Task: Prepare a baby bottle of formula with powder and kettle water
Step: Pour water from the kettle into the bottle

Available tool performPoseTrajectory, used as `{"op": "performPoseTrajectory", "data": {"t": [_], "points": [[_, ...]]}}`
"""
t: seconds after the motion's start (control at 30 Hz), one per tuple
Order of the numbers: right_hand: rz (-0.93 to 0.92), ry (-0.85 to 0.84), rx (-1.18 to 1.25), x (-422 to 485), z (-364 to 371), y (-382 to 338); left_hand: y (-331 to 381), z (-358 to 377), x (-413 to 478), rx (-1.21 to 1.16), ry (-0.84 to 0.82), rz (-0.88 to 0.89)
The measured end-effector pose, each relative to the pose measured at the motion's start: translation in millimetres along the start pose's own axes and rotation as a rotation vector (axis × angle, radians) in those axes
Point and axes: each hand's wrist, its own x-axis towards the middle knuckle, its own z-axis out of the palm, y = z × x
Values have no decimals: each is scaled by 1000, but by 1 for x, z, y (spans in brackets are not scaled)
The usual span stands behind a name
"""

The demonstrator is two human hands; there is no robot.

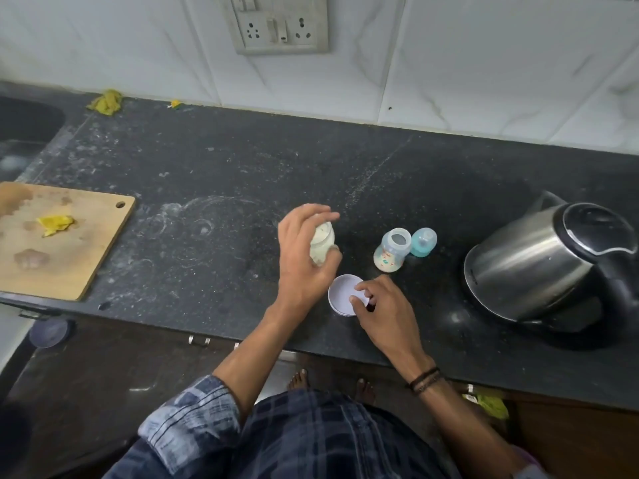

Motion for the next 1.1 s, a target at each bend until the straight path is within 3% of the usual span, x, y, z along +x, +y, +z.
{"op": "performPoseTrajectory", "data": {"t": [0.13,0.4,0.77,1.0,1.1], "points": [[34,61,-12,-5,-8,5,14,22,-9,-66,-162,57],[148,296,27,-21,-45,13,10,58,-24,-184,-465,-89],[96,649,-31,-45,-132,20,8,94,-10,-132,-482,-310],[-8,908,-250,-46,-165,40,1,110,-8,-148,-466,-476],[27,996,-348,-45,-171,52,3,119,-11,-150,-438,-522]]}}
